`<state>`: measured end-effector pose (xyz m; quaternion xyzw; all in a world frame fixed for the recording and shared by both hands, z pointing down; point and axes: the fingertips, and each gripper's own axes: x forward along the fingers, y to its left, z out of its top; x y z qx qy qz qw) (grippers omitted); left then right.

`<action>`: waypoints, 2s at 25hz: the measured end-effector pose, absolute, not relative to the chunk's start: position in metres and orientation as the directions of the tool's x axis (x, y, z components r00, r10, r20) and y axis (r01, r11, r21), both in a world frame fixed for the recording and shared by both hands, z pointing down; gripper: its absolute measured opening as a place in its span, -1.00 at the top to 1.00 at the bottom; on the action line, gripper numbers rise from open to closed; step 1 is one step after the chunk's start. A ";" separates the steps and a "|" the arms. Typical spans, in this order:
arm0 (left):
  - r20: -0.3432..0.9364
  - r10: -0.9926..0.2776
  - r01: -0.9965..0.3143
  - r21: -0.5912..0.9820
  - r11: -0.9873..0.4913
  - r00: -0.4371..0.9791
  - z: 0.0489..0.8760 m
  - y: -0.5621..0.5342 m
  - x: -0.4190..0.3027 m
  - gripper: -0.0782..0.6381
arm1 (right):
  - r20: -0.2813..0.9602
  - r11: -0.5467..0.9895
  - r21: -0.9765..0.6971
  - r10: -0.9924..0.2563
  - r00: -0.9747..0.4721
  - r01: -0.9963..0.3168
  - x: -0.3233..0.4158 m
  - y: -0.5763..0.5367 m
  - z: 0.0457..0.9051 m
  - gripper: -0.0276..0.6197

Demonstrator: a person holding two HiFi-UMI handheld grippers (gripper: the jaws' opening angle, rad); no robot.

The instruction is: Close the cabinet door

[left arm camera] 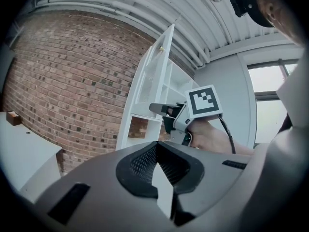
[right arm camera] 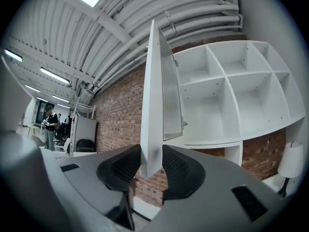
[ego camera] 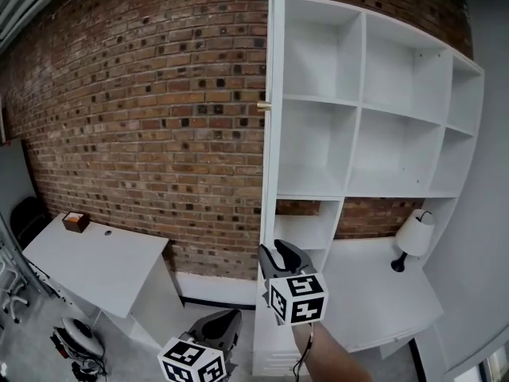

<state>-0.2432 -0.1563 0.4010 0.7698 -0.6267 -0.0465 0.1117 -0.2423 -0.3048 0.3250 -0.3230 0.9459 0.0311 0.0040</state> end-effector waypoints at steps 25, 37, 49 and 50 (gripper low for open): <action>0.106 -0.932 -0.919 0.241 -0.313 0.346 0.408 -0.260 -0.166 0.76 | -0.062 0.740 -0.002 -0.671 -0.739 -0.672 -0.104 -0.413 0.316 0.63; 0.100 -0.926 -0.914 0.228 -0.335 0.364 0.398 -0.331 -0.146 0.76 | -0.107 0.823 0.005 -0.564 -0.819 -0.567 -0.068 -0.508 0.312 0.55; 0.108 -0.937 -0.927 0.224 -0.302 0.332 0.392 -0.412 -0.128 0.76 | -0.081 0.853 0.040 -0.516 -0.853 -0.520 -0.065 -0.576 0.309 0.50; 0.107 -0.939 -0.928 0.222 -0.299 0.328 0.391 -0.417 -0.126 0.76 | -0.074 0.847 0.060 -0.525 -0.848 -0.529 -0.066 -0.581 0.309 0.49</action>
